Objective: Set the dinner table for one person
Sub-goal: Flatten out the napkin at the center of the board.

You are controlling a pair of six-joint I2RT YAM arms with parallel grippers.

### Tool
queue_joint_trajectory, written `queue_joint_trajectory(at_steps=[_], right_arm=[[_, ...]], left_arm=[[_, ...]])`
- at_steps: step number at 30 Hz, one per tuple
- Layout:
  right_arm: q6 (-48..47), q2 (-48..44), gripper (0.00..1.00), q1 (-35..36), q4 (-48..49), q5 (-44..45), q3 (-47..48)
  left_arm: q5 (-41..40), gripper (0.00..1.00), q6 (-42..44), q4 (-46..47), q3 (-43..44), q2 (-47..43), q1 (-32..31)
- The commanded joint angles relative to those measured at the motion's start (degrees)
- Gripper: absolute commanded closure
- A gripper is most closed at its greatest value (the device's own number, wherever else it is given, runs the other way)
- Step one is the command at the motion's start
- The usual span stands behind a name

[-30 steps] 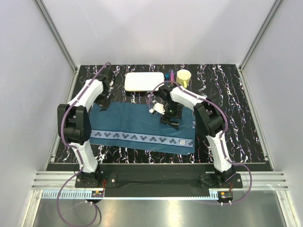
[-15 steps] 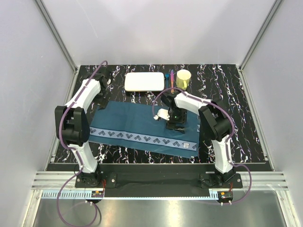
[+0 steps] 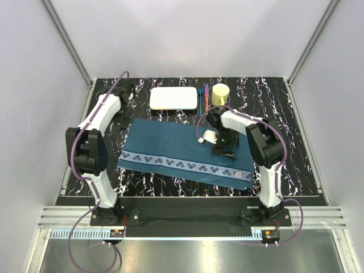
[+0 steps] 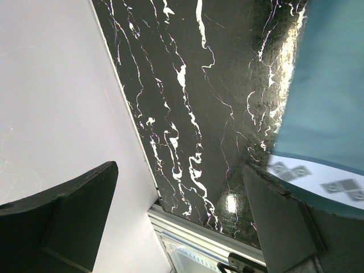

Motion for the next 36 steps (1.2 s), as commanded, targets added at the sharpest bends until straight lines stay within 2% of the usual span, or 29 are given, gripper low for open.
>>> queue_joint_trajectory(at_steps=[1, 3, 8, 14, 36], right_arm=[[-2.8, 2.4, 0.1, -3.1, 2.0, 5.4, -3.8], [-5.0, 2.4, 0.1, -3.2, 4.2, 8.6, -3.8], [-9.3, 2.0, 0.09, -3.2, 7.1, 10.2, -4.0], [-14.6, 1.5, 0.05, -3.1, 11.8, 14.3, -8.0], [-21.5, -5.7, 0.03, -2.6, 19.8, 14.4, -21.1]], left_arm=[[-0.4, 0.01, -0.5, 0.7, 1.8, -2.6, 0.2], [-0.3, 0.01, -0.5, 0.8, 1.6, -2.5, 0.2], [-0.1, 0.01, -0.5, 0.8, 1.4, -2.7, 0.2], [0.4, 0.01, -1.2, 0.9, 0.7, -2.5, 0.2], [1.5, 0.01, -2.4, 0.7, 0.7, -2.4, 0.2]])
